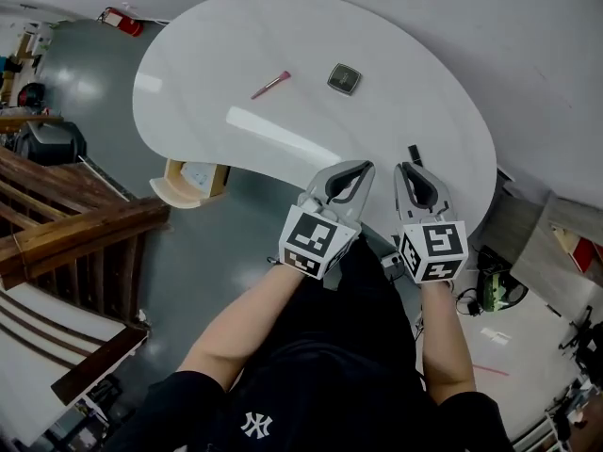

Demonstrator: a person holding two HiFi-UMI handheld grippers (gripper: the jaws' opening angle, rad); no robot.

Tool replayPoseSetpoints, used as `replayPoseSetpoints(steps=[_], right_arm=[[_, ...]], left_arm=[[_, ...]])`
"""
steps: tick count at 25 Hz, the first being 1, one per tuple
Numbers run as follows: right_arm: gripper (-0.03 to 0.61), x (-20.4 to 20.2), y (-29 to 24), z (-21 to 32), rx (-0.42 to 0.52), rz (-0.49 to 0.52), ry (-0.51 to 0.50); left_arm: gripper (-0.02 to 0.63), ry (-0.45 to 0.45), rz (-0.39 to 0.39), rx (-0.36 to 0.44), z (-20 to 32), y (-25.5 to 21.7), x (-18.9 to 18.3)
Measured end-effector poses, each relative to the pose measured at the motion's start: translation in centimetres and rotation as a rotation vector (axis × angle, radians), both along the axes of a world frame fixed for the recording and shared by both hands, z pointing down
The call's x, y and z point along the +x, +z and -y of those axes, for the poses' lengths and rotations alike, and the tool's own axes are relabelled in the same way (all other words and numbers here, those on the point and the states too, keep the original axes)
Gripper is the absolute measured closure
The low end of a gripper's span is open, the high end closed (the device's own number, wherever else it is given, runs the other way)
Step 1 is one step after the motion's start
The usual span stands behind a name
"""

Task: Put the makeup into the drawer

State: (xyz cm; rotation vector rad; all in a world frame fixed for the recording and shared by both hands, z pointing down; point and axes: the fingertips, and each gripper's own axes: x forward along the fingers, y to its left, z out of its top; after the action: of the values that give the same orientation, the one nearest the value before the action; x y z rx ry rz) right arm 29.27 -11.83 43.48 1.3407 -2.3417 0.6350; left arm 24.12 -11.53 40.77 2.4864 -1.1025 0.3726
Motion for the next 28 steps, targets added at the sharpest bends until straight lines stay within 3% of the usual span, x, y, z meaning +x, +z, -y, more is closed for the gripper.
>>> replayPoseSetpoints(steps=[14, 28], right_arm=[[0.483, 5.4, 9.6, 0.7, -0.128, -0.149, 0.098], [0.440, 6.9, 15.4, 1.8, -0.225, -0.246, 0.046]], left_arm=[[0.603, 0.068, 0.012, -0.089, 1.7, 8.1, 4.1], [0.604, 0.092, 0.018, -0.143, 2.3, 12.1, 6.0]])
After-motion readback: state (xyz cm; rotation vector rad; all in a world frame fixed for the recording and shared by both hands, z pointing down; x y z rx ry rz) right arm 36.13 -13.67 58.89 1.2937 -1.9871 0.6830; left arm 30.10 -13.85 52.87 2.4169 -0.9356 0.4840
